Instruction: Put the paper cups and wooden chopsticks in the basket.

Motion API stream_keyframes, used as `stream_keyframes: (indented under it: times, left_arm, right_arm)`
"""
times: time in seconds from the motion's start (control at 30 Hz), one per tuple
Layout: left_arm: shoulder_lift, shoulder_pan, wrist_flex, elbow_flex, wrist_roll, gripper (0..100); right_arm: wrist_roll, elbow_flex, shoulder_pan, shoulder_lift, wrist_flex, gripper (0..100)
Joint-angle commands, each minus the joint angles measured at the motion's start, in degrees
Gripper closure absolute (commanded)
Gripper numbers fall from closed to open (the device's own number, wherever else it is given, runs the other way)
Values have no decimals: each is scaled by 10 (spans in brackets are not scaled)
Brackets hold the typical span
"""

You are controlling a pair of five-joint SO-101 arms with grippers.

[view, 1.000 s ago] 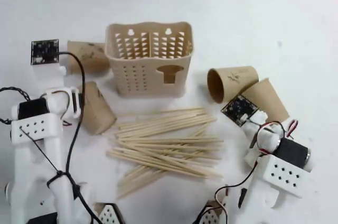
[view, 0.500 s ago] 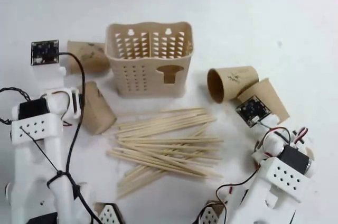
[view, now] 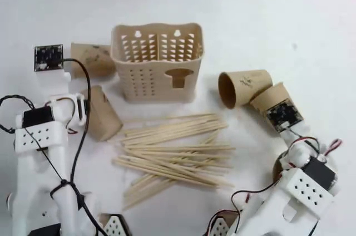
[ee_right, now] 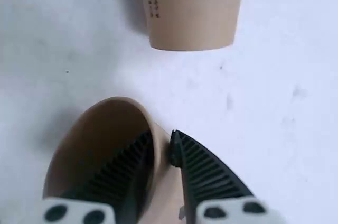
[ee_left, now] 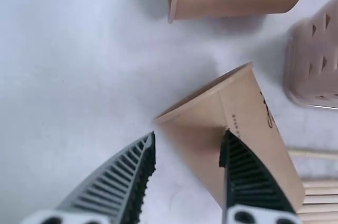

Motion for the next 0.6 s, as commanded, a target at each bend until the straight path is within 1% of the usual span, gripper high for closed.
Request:
stream_keyframes:
  times: [0.0, 0.1, 0.17, 0.23, 0.33, 0.4, 0.5, 0.57]
  left_arm:
    - [-18, 7, -12, 0, 41, 789]
    - [-18, 7, -13, 0, 45, 789]
    - [-18, 7, -13, 0, 46, 789]
    - [-18, 7, -14, 4, 47, 789]
    - [-18, 7, -55, 27, 47, 789]
    - [-18, 7, -91, 48, 47, 789]
    - [-18, 7, -127, 70, 47, 789]
    - [-18, 7, -135, 77, 47, 789]
  right_arm:
    - [-11, -70, 31, -10, 11, 982]
    - [-87, -154, 26, -10, 57, 982]
    - [-150, -228, 0, -8, 92, 982]
    - [-215, -302, -43, -5, 137, 982]
    - [-337, -409, -143, -5, 182, 982]
    - [-413, -472, -212, -4, 187, 983]
    - [-505, -549, -314, 4, 168, 983]
    - [-570, -580, -374, 28, 129, 983]
